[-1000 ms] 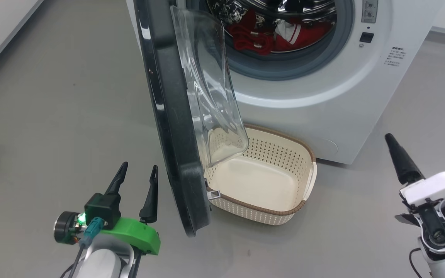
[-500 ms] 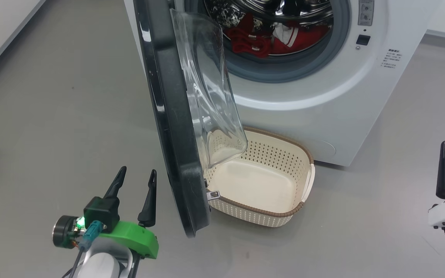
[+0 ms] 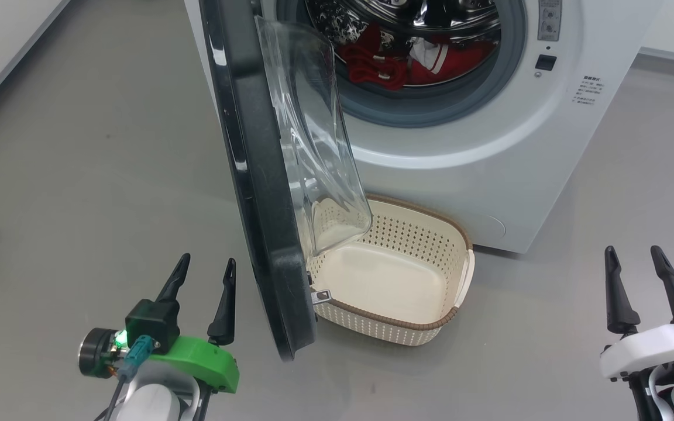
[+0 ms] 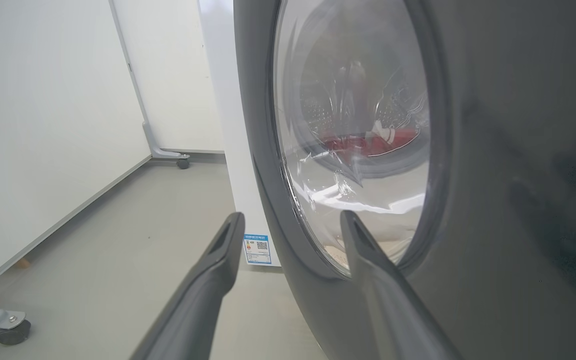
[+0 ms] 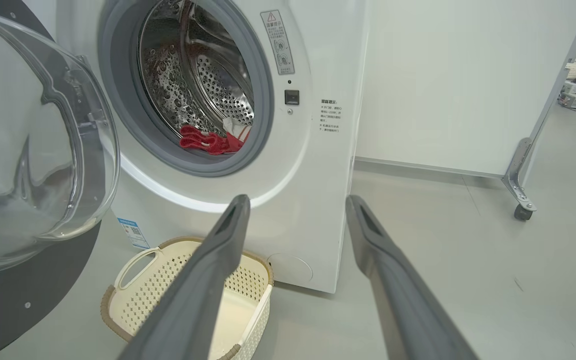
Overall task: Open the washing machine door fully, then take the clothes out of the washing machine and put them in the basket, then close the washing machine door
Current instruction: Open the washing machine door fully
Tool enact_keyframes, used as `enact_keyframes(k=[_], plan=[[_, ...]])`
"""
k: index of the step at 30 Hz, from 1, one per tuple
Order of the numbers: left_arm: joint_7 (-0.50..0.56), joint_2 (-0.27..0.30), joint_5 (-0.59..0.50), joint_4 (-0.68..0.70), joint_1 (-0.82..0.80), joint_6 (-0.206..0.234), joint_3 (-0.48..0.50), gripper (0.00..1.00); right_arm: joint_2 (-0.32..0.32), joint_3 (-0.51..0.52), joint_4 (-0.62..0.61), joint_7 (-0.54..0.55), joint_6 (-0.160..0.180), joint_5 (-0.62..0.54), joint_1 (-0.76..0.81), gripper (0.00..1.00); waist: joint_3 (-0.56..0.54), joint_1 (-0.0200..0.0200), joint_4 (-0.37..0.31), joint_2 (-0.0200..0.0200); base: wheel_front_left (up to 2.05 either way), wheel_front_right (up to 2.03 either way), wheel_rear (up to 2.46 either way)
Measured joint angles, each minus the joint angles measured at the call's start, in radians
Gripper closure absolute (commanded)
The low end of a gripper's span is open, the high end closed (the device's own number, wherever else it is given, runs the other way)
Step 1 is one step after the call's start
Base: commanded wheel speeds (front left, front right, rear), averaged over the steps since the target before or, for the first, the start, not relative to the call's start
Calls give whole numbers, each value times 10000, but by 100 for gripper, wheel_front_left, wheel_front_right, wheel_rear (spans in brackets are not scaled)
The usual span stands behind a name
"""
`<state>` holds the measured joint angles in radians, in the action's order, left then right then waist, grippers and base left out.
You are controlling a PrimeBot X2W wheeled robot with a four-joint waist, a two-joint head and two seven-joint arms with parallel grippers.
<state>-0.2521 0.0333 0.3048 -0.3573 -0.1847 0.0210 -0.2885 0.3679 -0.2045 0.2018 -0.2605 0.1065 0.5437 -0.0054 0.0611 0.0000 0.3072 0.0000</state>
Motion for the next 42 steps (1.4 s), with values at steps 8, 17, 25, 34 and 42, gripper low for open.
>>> enact_keyframes(k=[8,17,25,34,42], plan=[[0,0,-2,-38,8,0,58,0,-577,-15,-240,0,35,-439,244,0,-83,0,-64,0,0,0,0],[0,0,-15,-67,12,-4,52,0,-1122,-240,-491,0,96,-851,555,0,-134,0,-104,0,0,0,0],[0,0,-134,-128,12,-48,25,0,-1547,-675,-656,0,96,-1214,615,0,-170,0,-115,0,0,0,0],[0,2,-134,-146,15,-54,31,0,-1747,-698,-727,0,96,-1473,763,0,-184,0,-121,0,0,0,0],[0,2,-134,-161,16,-54,31,0,-1783,-522,-732,0,98,-1603,820,0,-214,0,-127,0,0,0,0]])
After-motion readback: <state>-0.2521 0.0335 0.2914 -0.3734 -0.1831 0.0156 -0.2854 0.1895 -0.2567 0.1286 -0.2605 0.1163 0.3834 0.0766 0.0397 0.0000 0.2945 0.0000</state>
